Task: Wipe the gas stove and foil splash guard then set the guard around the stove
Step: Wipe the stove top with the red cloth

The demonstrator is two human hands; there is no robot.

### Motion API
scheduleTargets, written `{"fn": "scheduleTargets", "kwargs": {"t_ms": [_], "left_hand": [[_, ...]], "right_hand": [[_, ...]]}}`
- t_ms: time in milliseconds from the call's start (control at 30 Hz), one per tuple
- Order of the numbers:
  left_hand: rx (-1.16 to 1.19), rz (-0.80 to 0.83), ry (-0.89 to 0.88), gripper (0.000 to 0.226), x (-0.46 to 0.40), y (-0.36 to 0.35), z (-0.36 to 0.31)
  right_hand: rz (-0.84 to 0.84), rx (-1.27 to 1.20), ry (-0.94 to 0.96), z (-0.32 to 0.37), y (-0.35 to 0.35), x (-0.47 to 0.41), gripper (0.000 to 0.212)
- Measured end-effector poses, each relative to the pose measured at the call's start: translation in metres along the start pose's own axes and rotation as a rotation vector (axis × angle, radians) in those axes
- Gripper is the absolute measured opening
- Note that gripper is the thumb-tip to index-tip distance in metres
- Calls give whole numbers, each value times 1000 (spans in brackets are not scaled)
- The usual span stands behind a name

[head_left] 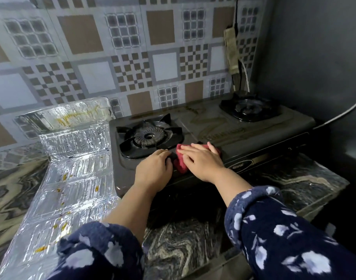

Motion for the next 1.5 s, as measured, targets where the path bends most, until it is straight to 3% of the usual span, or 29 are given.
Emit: {"fn": "scheduleTargets", "kwargs": {"t_ms": [233,1000,1200,1500], "left_hand": [[-23,168,-165,40,-31,-22,-58],[-107,288,-299,42,-103,-90,-212],[-128,266,-272,54,-111,-98,-215],[-67,199,-254,55,-109,-100,-209]], "right_hand": [[-63,16,-150,-62,19,8,43],[-104,84,-355,-272,83,29,46],[-58,108,-445,-316,98,34,80],[-46,156,-572,-374,117,23,84]]}}
Point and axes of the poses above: each hand's wrist, its own x-axis away from the middle knuckle, its own y-axis out of the back of the hand, z = x × y, the point moved 5 cm from there along -x, towards the middle knuckle, and after that the axes turned 11 degrees about y, right-handed, at the moved point
